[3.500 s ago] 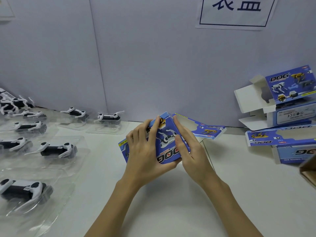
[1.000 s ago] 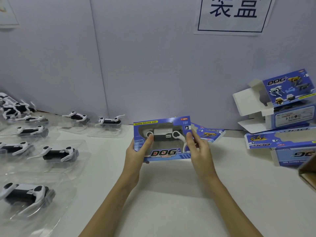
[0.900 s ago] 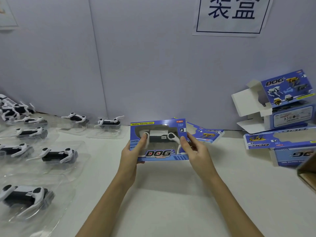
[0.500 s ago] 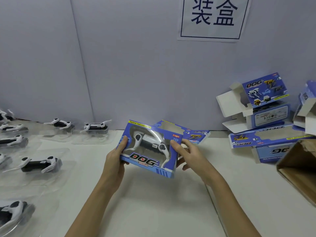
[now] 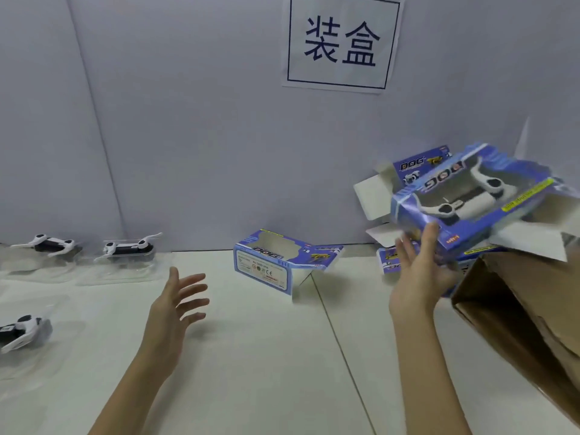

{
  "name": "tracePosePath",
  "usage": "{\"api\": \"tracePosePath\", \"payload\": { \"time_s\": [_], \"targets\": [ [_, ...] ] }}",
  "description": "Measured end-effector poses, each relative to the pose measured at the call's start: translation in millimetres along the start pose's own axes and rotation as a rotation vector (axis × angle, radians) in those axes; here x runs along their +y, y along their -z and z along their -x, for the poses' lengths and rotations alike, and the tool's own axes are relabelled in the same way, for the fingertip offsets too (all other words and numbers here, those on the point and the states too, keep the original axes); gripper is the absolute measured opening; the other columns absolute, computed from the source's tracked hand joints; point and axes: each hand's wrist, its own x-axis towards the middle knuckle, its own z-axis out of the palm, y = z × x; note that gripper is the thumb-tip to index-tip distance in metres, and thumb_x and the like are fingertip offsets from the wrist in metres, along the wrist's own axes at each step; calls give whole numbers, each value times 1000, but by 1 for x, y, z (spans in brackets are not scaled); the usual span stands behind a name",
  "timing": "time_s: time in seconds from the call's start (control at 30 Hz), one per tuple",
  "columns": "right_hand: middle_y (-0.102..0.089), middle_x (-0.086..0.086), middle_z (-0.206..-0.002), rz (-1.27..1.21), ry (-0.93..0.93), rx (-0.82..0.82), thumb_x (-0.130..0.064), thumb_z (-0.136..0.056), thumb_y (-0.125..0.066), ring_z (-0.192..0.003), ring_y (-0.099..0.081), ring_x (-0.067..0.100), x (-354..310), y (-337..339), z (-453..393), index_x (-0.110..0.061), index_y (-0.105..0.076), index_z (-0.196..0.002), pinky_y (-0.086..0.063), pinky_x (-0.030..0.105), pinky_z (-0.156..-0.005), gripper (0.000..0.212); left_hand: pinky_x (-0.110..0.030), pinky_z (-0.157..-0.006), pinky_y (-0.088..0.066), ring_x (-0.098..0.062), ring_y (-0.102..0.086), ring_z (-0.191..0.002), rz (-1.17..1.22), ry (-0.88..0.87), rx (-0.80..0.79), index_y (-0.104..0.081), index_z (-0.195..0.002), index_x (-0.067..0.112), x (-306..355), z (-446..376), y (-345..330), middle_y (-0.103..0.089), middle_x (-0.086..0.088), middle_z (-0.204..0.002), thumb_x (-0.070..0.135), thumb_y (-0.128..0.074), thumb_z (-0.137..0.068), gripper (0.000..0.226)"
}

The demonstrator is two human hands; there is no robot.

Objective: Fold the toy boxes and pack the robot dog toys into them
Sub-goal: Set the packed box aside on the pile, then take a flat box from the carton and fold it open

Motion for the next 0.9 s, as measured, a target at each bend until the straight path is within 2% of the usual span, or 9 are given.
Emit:
{"api": "tracePosePath", "payload": {
  "time_s": [0.1,0.23,0.37,0.47,0.53,0.63,0.77,0.83,0.9],
  "targets": [
    [-65,2,-133,206,14,86,-33,-85,-86,-100,-73,7,2,12,-14,-19,-41,-137,-62,27,-80,70,-42,-80,-50,-28,-66,-95,-19,5,-14,-75,-115,14,-1,1,-3,-73,-10,-114,65,-43,-100,63],
    [-67,3,-125,786,-12,-218,-27,-91,-80,-103,-64,16,38,19,-1,-22,-63,-117,-50,26,-83,32,-41,-79,-51,-27,-67,-92,-53,4,-13,-78,-110,15,0,3,-6,-75,-9,-111,66,-44,-99,63],
    [-72,2,-113,969,-195,-463,-42,-93,-75,-99,-65,16,78,9,42,-19,-47,-138,-48,29,-85,57,-41,-79,-52,-26,-69,-91,-84,-2,0,-81,-104,17,0,6,-6,-77,-6,-107,65,-46,-99,60],
    [-75,-12,-96,951,-224,-552,-32,-96,-74,-84,-63,-15,104,10,61,-16,-32,-150,-44,7,-67,70,-39,-78,-53,-25,-71,-90,-129,-15,-6,-82,-103,19,0,8,-8,-78,-3,-104,64,-46,-99,58],
    [-73,-20,-90,926,-205,-534,-31,-97,-72,-83,-61,-18,111,11,65,-16,-33,-146,-42,2,-63,64,-37,-76,-54,-24,-71,-89,-180,-32,-11,-81,-103,19,-1,9,-10,-78,-2,-103,60,-47,-101,54],
    [-77,-5,-109,749,-279,-456,-30,-98,-71,-100,-72,15,113,9,66,-29,-45,-126,-52,21,-78,38,-35,-76,-54,-24,-70,-92,-282,-73,-46,-80,-102,19,-5,11,-14,-76,-1,-105,52,-51,-103,44],
    [-74,7,-123,691,-223,-484,-19,-100,-68,-112,-72,21,107,9,65,-30,-61,-119,-56,43,-100,23,-30,-79,-53,-23,-65,-105,-554,-258,-96,-74,-110,32,-19,13,-19,-67,8,-114,34,-67,-100,12],
    [-74,7,-122,689,-143,-537,-15,-101,-66,-115,-72,21,98,6,68,-28,-63,-120,-56,45,-102,23,-30,-91,-51,-19,-53,-123,-818,-435,-115,-61,-133,37,-26,13,-18,-53,7,-133,26,-76,-93,43],
    [-76,5,-119,643,-57,-602,-13,-101,-66,-112,-73,17,83,-1,76,-23,-65,-124,-60,36,-92,25,-36,-109,-43,-21,-36,-141,-1090,-671,-136,-40,-155,33,-32,11,-15,-37,3,-154,25,-84,-84,83]
  ]
}}
